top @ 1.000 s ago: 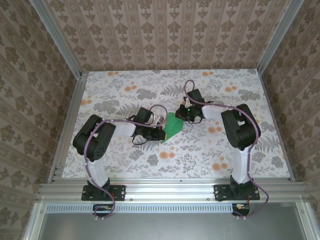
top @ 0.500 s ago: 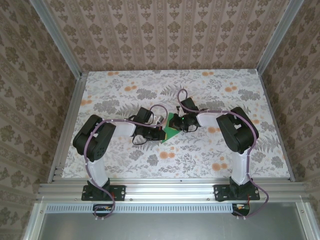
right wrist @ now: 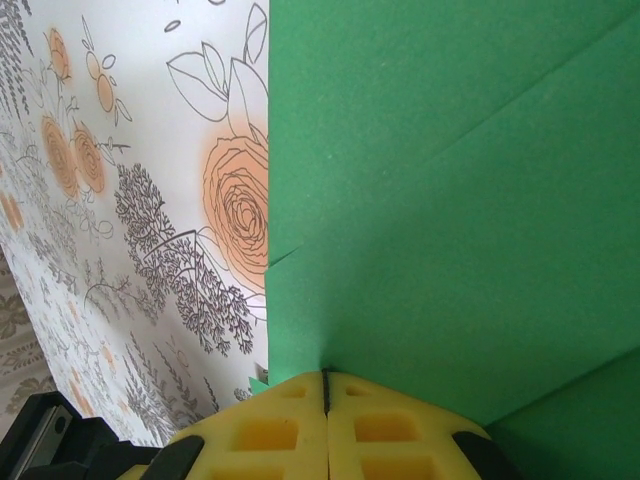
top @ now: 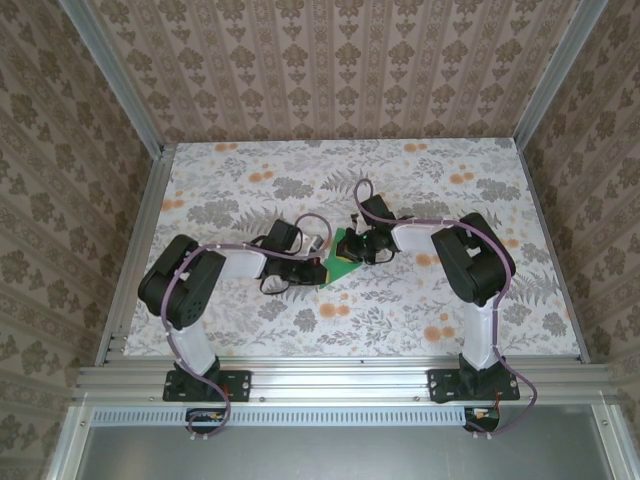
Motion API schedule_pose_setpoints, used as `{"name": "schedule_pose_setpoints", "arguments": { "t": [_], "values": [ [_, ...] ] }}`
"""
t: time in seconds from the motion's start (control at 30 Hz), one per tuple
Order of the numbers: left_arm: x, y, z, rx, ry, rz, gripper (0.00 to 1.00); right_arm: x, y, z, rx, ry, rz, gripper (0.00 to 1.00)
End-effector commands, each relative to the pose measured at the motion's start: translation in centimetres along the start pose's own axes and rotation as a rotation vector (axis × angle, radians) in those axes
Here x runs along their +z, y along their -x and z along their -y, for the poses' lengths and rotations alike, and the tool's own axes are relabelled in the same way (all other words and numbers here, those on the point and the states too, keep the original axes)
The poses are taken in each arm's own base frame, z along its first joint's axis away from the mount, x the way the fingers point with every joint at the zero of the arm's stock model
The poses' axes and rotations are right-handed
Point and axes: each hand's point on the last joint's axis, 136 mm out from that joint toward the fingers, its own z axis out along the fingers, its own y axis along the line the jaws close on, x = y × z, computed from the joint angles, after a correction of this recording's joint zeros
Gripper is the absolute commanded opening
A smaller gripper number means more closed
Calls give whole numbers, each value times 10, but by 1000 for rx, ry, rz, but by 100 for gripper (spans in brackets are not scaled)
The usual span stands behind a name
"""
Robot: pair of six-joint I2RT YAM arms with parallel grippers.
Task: Fold a paper plane with a square sheet of paper (pick it up from the middle)
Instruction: Fourth fold the wing at the center of the table.
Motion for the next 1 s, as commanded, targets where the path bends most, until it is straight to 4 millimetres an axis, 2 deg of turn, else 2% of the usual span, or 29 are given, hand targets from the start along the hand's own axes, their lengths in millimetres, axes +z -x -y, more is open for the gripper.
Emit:
{"name": "schedule_pose_setpoints", "arguments": {
  "t": [0.0,0.37,0.83,0.97],
  "values": [
    [-4,-87,-42,-192,151,-249,0,8,0,63,88,-219,20,7],
    [-11,-98,-40,-181,160,-269,0,10,-2,76,106,-274,2,6],
    [-17,-109,-38,-155,213,-300,0,9,-1,78,111,-289,5,6],
    [-20,-106,-35,-152,212,-289,0,8,0,76,110,-286,5,6]
  ]
}}
